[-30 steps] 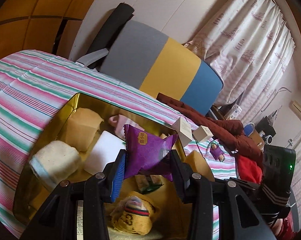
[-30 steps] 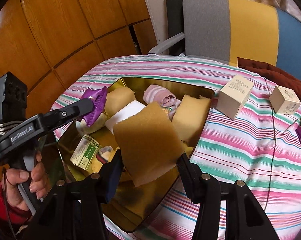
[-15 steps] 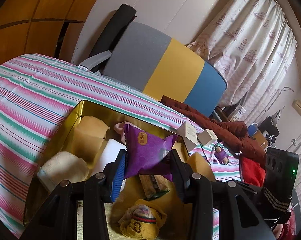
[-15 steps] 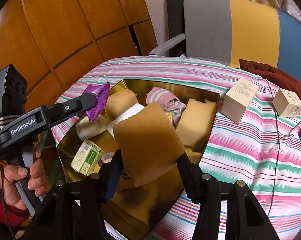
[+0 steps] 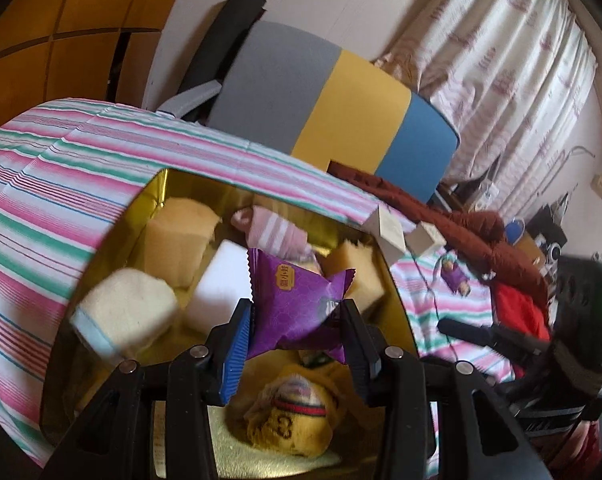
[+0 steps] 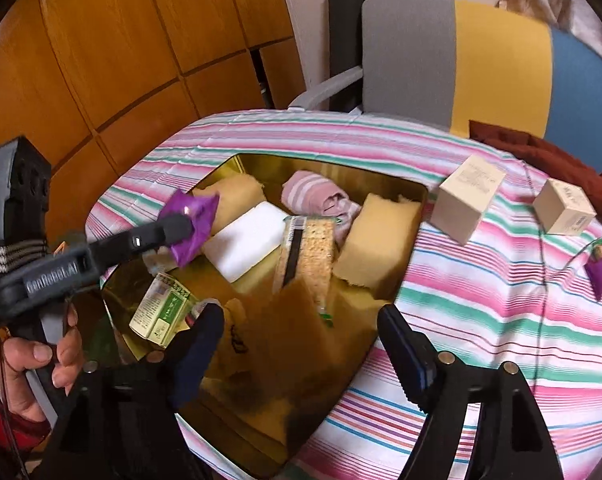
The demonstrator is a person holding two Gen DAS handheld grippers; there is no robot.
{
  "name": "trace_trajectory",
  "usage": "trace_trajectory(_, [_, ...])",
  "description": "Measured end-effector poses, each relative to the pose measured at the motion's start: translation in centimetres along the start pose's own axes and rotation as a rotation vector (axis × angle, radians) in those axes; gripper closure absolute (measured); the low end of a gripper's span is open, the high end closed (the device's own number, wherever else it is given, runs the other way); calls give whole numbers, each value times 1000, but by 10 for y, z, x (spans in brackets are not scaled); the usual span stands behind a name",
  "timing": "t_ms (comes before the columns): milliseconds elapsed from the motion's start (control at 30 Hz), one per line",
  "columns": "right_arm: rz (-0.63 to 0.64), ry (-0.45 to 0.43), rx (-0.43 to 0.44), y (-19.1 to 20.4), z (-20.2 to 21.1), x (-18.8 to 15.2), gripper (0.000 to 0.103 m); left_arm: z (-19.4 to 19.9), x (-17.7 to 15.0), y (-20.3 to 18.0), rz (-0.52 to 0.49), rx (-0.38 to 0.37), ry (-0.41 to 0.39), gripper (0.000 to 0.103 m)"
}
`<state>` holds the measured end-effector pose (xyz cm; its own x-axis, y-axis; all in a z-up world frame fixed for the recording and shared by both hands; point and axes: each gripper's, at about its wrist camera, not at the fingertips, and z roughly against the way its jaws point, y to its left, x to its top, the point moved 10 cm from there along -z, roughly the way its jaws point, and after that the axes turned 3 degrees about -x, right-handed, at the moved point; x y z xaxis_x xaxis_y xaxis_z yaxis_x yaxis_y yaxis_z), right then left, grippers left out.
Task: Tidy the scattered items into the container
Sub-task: 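Open the right tool to drop the sponge while the left tool drops the purple packet in the tray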
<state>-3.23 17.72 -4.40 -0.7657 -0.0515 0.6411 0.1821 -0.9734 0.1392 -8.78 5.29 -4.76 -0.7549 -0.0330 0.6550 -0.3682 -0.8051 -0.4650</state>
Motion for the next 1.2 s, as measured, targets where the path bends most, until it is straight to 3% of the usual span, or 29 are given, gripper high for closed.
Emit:
trace_trajectory(267, [-69,-13,-6,-18,6,-2,23,-1,-11,7,-25,51,32,58])
trace_trajectory(333, [-77,-11,-8,-21,6,-4,23,0,-13,10,-22,61,34,53])
trace_trajectory(433, [-102,-9,-2,-24,6,-7,23,1,-12,15,20,51,41,41])
trace_trajectory(600, [-122,-3,10,-28,4,-12,23,7,-6,30,104,78,26,40])
trace_trajectory(833, [-156,-9,9,-37,6,-16,23,18,-1,40,217,61,-36,37])
trace_trajectory(1200, [-182,-10,1,-51,10,-21,23,4,-8,3,143,57,7,37])
